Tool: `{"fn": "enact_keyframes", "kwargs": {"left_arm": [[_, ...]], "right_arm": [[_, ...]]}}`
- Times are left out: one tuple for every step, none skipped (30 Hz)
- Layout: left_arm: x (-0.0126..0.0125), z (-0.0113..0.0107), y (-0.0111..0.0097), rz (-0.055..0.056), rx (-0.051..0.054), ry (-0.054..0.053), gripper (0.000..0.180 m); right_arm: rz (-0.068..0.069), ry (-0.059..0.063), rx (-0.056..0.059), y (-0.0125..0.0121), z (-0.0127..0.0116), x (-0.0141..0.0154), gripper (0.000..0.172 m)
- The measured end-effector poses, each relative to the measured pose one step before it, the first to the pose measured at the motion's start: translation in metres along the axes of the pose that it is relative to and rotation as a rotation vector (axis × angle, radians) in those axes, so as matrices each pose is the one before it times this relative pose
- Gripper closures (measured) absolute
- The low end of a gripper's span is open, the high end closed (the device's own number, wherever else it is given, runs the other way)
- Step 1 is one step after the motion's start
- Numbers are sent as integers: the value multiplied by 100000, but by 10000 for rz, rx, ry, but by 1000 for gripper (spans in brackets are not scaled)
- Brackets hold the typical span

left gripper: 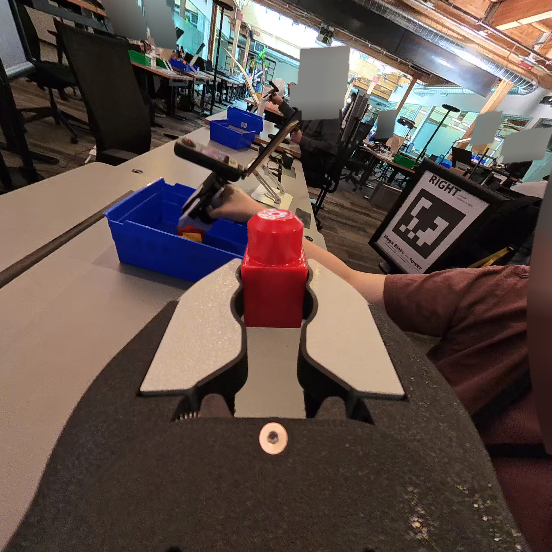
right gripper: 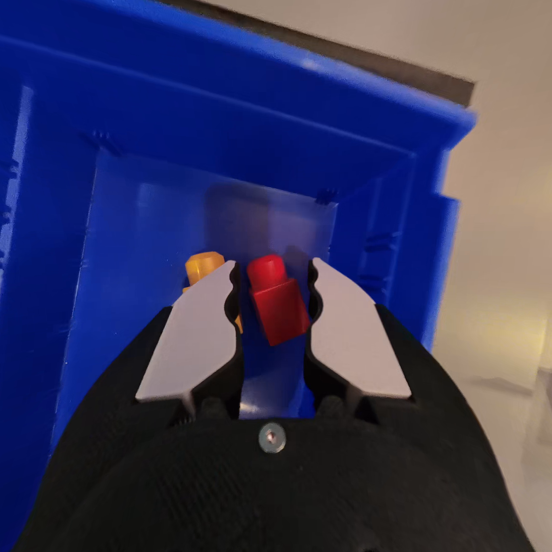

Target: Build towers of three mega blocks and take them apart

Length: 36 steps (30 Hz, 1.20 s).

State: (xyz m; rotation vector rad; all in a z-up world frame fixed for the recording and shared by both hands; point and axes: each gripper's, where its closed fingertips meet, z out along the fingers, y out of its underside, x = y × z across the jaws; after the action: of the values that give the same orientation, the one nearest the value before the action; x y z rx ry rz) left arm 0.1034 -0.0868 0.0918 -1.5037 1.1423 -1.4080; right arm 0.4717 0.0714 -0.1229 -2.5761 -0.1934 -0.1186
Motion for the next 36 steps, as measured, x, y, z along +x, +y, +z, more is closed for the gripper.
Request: {"fn": "enact_keyframes", "kwargs": {"left_arm": [[-34, 183, 264, -41, -122, 35, 145], [-82, 187, 242, 5, -118, -19, 145], [-104, 174, 255, 46, -125, -53, 145], [-98, 179, 260, 60, -144, -61, 145], [-117, 185, 246, 66, -136, -74, 145], [-113, 168, 205, 76, -106, -84, 145], [-101, 158, 149, 69, -75, -85, 145], [-82, 145, 127, 36, -54, -65, 145], [-27, 140, 152, 0, -65, -17, 145], [28, 135, 143, -13, -69, 23, 145], [21, 112, 87, 1, -29, 7, 145], [3, 95, 57, 5, -9, -6, 145], [22, 74, 12, 1, 0, -2, 145], [29, 65, 8, 1, 3, 11, 145], [34, 42, 22, 1, -13, 13, 145], [10, 47, 26, 9, -10, 1, 144], [8, 36, 31, 10, -12, 0, 144], [1, 39, 19, 5, -6, 7, 145], [5, 53, 30, -10, -16, 19, 144], [20, 61, 28, -15, -7, 30, 145], [-13, 71, 80, -15, -29, 10, 145], [-362, 47, 224, -12, -123, -202, 144], [76, 6, 35, -57, 15, 111, 144], [88, -29, -78, -169, 96, 152, 144], [239, -46, -153, -281, 134, 266, 144], [219, -100, -178, -358, 101, 264, 140], [201, -151, -188, -324, 43, 234, 133], [51, -282, -163, -207, 15, 87, 128], [4, -432, -161, -45, 8, -17, 128], [-14, -572, -219, 68, 25, -124, 128], [-114, -671, -270, 104, 40, -245, 127], [-149, -752, -250, 108, 0, -292, 125], [-257, -802, -67, 93, -119, -360, 125], [-668, -847, 279, 36, -329, -633, 125], [-1214, -905, 698, 37, -569, -974, 126], [-1639, -932, 1014, 114, -715, -1207, 126]], "right_arm": [[-97, 286, 278, -695, -937, 111, 123], [-87, 49, 602, -1286, -1372, -368, 123], [-126, -296, 937, -1910, -1726, -1107, 123], [-186, -694, 1135, -2405, -1894, -1981, 121], [-181, -1076, 1224, -2717, -1843, -2895, 121], [-131, -1489, 1268, -2850, -1563, -3811, 121], [-48, -1901, 1289, -2842, -1092, -4634, 122], [32, -2136, 1265, -2627, -454, -5000, 122], [122, -1978, 1103, -2072, 260, -4600, 122], [238, -1578, 870, -1417, 777, -3683, 122], [308, -1102, 557, -653, 1061, -2616, 122], [289, -765, 159, 83, 1136, -1794, 122], [193, -594, -54, 485, 1087, -1298, 121], [139, -370, -144, 683, 1008, -781, 120], [125, -213, -327, 915, 921, -416, 118], [73, -95, -364, 956, 860, -149, 116], [-21, 87, -388, 1006, 780, 182, 115], [-87, 102, -357, 930, 720, 231, 113], [-52, -8, -271, 781, 668, 124, 114], [37, 33, -321, 826, 572, 242, 115], [42, -28, -247, 609, 403, 184, 123], [93, -458, 101, 67, 187, -479, 138], [230, -68, 47, -8, 14, 58, 139], [169, -55, -27, -74, -136, -13, 139], [69, -75, -46, -138, -235, -146, 139], [-72, 55, 90, -375, -423, -25, 139], [-142, 173, 187, -590, -678, 121, 139], [-114, 212, 162, -719, -941, 198, 139], [-105, 356, 89, -770, -1267, 439, 139], [-147, 625, -40, -631, -1596, 871, 139], [-203, 965, -351, -119, -1857, 1523, 139], [-231, 1193, -660, 559, -2010, 2114, 139], [-106, 1401, -828, 1248, -1937, 2744, 139], [129, 1478, -1051, 2018, -1567, 3193, 139], [315, 1356, -1126, 2423, -945, 3280, 139], [475, 968, -1137, 2620, -158, 2857, 139]]}}
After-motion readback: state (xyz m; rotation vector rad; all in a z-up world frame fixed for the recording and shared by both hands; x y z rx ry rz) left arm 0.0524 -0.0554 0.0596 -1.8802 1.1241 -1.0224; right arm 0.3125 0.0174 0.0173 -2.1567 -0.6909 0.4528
